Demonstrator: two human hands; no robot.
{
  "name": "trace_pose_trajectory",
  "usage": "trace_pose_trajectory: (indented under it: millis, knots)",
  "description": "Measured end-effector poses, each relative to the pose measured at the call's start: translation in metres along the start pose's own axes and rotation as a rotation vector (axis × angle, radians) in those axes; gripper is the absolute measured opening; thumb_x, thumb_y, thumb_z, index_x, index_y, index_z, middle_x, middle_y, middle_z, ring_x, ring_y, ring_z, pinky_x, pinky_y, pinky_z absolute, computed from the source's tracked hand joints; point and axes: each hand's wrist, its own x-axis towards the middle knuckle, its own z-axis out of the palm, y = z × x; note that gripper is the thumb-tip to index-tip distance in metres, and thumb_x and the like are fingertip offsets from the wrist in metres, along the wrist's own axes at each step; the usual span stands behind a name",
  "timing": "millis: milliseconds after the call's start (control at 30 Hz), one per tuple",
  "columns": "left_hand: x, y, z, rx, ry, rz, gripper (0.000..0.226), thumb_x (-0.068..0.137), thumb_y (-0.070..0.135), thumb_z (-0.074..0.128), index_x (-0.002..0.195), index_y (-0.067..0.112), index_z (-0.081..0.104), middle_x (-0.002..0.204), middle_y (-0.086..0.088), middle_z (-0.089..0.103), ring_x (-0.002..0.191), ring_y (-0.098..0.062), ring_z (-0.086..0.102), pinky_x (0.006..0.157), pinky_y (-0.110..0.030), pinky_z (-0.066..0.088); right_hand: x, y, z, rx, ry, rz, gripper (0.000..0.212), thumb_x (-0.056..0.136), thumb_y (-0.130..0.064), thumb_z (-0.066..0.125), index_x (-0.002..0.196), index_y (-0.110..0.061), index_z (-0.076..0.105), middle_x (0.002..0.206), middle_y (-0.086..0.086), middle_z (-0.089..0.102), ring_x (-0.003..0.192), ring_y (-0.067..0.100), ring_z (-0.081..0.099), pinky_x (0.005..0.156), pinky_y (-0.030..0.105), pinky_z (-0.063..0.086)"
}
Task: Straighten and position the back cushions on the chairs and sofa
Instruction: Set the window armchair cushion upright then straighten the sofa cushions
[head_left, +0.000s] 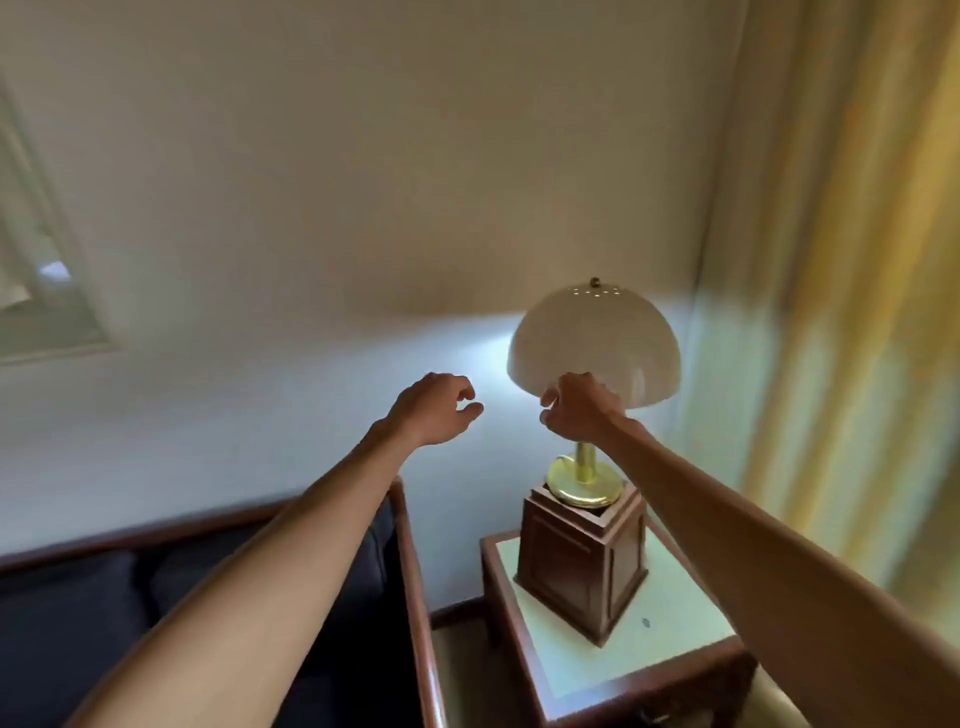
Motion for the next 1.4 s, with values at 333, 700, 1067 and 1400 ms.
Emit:
trace_pose_trajectory:
  millis: [333,700,1067,1400]
  knots:
    - [-0.088,-0.258,-0.039,0.093,0.008,-0.389,0.036,0.092,0.038,0.06,0.122,0.019,0.061,0.128,0.004,0.062,0.115,-0.019,0.056,0.087,-0.031,0.043,0.067,-0.235,0.169,0.109,-0.256,-0.301,0.023,0.081,-0.028,0.062,0.102,-0.032,0.07,0.113,-0.009,0.067,0.103,0.02,0.064,0.078,0.028,0.042]
    - [-0.048,-0.484,0.033,0.049,-0.182,-0.536,0.037,0.087,0.031,0.063,0.122,0.018,0.061,0.126,0.0,0.064,0.115,-0.021,0.059,0.093,-0.034,0.048,0.185,-0.32,0.365,0.081,-0.504,-0.286,0.033,0.083,-0.017,0.056,0.111,-0.027,0.07,0.118,-0.002,0.068,0.106,0.025,0.065,0.09,0.034,0.052]
    - [-0.045,-0.626,0.164,0.01,-0.386,-0.601,0.07,0.076,0.037,0.076,0.137,0.021,0.046,0.138,0.003,0.05,0.127,-0.02,0.046,0.097,-0.043,0.045,0.22,-0.316,0.548,-0.073,-0.735,-0.285,0.065,0.08,-0.033,0.071,0.14,-0.022,0.049,0.145,-0.001,0.049,0.133,0.024,0.043,0.102,0.045,0.042]
    - [-0.039,-0.718,0.239,0.16,-0.608,-0.519,0.122,0.065,0.038,0.086,0.155,0.022,0.006,0.163,-0.003,0.011,0.15,-0.023,0.01,0.116,-0.057,0.022,0.235,-0.285,0.66,-0.493,-0.791,-0.402,0.145,0.056,-0.05,0.09,0.155,-0.017,-0.011,0.163,0.014,0.006,0.152,0.032,-0.002,0.117,0.064,0.004]
